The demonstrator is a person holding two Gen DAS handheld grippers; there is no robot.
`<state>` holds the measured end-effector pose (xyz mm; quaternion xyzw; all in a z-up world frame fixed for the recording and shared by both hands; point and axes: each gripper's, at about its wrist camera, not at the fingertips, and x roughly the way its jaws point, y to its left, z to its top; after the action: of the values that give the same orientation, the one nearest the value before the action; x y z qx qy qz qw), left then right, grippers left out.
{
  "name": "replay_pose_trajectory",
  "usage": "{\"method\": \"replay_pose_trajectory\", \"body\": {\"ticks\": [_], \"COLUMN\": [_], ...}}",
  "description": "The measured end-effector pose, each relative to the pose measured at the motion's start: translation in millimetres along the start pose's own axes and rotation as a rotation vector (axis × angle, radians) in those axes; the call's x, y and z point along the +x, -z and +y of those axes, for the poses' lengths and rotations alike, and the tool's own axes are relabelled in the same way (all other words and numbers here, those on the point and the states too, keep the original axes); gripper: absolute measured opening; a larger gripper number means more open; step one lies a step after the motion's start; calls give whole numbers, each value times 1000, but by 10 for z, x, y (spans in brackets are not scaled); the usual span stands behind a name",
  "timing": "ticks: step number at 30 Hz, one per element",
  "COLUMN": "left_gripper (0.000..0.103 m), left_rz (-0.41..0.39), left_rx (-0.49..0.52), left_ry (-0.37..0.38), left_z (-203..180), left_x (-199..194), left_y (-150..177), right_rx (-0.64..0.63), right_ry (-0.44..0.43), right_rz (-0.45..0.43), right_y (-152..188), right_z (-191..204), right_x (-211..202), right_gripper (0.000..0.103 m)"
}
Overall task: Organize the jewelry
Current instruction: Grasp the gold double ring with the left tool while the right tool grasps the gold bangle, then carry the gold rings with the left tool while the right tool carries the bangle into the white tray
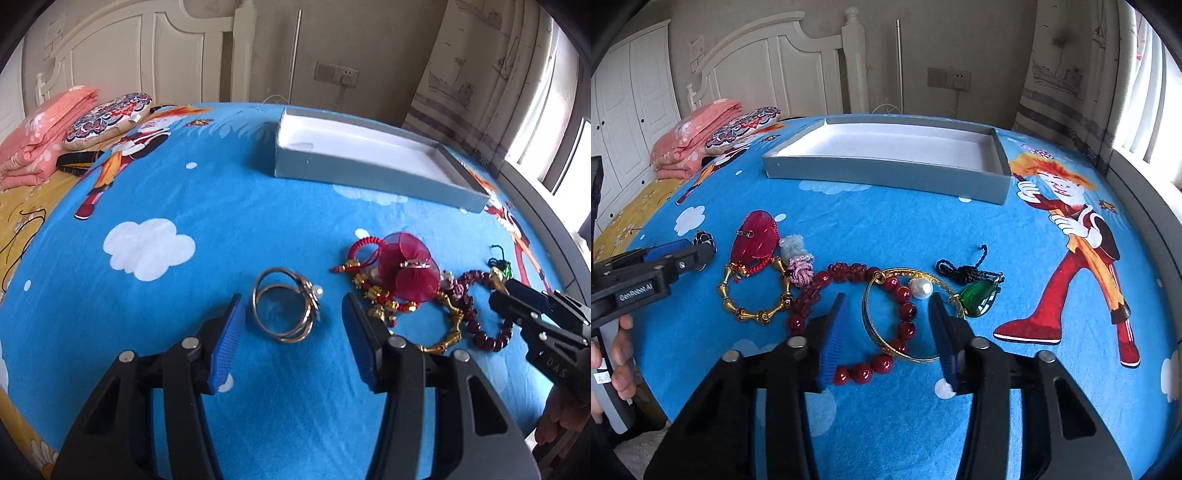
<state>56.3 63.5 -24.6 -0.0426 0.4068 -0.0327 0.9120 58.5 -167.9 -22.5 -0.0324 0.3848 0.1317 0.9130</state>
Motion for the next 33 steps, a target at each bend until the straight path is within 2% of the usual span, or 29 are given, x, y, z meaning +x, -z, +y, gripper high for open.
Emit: {"method": "replay_pose_trajectory", "body": {"ticks": [2, 9, 20, 33], "left_gripper": [36, 36, 36, 36], "left_rz": [-3, -7, -50, -93], "left_rx": [27, 25, 32, 95], "left_ry": [-27, -20, -24, -7], "left_z": [-30, -18, -52, -275], "left_x": [8, 8, -106, -187], "left_y": [1, -7, -96, -296], "right_rx": [10, 39, 68, 84], "right_ry": [-12, -23, 14, 64], "right_rz": [1, -23, -94, -112], "right_y": [6, 30, -2, -115], "right_z": [-22, -86, -224, -295], "right_x": [5, -44, -208, -227], "right_gripper": [28, 9, 7, 7]}}
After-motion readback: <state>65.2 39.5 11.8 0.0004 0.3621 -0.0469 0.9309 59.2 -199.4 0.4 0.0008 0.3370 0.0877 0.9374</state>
